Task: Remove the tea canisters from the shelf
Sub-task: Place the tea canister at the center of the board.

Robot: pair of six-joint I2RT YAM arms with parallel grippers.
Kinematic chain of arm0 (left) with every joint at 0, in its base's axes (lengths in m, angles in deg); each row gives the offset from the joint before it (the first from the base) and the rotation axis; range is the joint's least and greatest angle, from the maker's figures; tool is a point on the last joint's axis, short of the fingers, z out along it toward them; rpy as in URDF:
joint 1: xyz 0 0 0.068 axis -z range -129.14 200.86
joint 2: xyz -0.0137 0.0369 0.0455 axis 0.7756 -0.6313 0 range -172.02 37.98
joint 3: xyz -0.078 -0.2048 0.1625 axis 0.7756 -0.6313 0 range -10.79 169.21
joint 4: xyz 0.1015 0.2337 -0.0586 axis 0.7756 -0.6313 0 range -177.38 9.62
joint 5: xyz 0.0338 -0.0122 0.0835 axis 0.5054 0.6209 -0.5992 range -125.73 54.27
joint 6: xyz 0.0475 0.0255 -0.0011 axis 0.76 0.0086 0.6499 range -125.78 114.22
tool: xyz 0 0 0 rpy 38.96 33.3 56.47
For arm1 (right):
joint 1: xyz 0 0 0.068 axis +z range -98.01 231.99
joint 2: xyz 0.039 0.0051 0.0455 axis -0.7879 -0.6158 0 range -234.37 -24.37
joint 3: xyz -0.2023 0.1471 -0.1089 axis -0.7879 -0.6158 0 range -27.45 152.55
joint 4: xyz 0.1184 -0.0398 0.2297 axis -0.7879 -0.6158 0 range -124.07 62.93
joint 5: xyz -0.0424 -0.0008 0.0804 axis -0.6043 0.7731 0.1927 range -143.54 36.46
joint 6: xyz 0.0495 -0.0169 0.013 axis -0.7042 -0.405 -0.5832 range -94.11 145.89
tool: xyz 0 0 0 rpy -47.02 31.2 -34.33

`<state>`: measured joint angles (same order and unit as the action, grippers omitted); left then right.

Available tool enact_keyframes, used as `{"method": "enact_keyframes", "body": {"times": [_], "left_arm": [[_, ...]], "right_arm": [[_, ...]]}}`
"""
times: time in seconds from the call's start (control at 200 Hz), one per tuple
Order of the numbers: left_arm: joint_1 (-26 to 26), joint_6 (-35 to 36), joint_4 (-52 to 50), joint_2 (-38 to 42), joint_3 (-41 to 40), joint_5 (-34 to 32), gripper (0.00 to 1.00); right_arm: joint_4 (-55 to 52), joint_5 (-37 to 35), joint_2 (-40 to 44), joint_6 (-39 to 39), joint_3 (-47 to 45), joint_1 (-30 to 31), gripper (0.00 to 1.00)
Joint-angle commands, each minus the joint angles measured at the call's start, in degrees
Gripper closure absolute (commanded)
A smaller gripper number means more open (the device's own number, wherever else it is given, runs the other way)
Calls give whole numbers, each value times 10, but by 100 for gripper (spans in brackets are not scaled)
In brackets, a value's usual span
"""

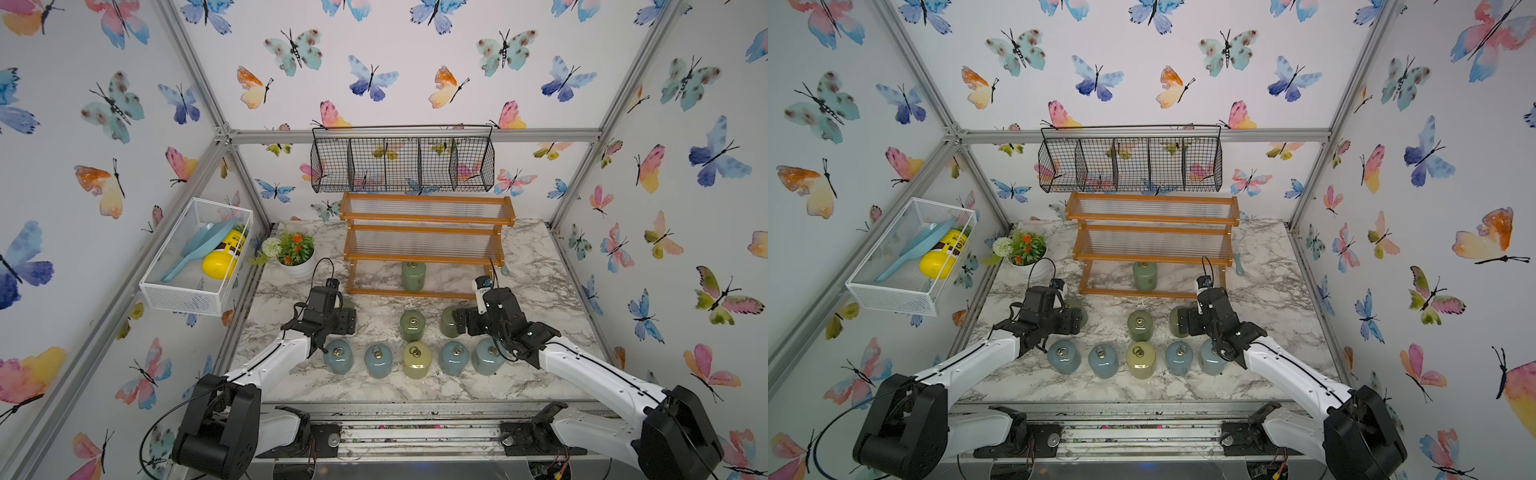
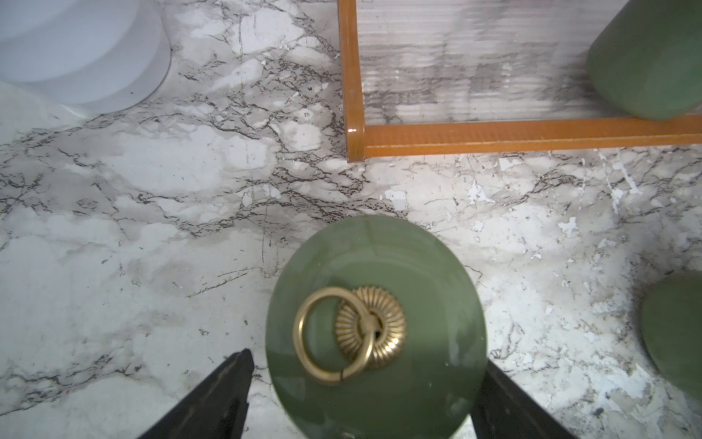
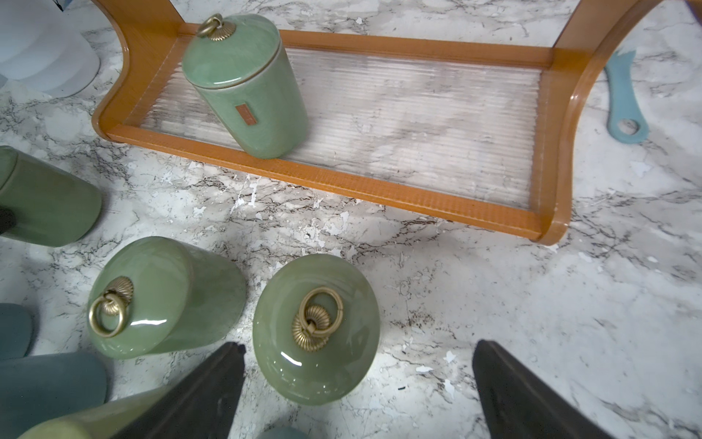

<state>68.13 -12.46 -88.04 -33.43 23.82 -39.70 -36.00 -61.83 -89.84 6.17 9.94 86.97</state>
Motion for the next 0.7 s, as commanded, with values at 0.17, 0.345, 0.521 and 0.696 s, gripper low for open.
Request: {"method": "enact_keyframes", "body": {"times": [0.17, 0.345, 0.521, 0.696], "left_arm": [[-5, 10, 8, 2, 4, 24, 6], [-3, 14, 23, 1, 3, 53, 8], [-2, 11, 24, -10, 9, 60, 13], [-1, 7, 15, -26, 16, 52, 18]], "right_arm": [[1, 5, 9, 5, -6, 1, 0], [6, 8, 3, 5, -5, 1, 0], [8, 11, -2, 5, -3, 1, 0], [8, 12, -5, 4, -2, 1, 0]]}}
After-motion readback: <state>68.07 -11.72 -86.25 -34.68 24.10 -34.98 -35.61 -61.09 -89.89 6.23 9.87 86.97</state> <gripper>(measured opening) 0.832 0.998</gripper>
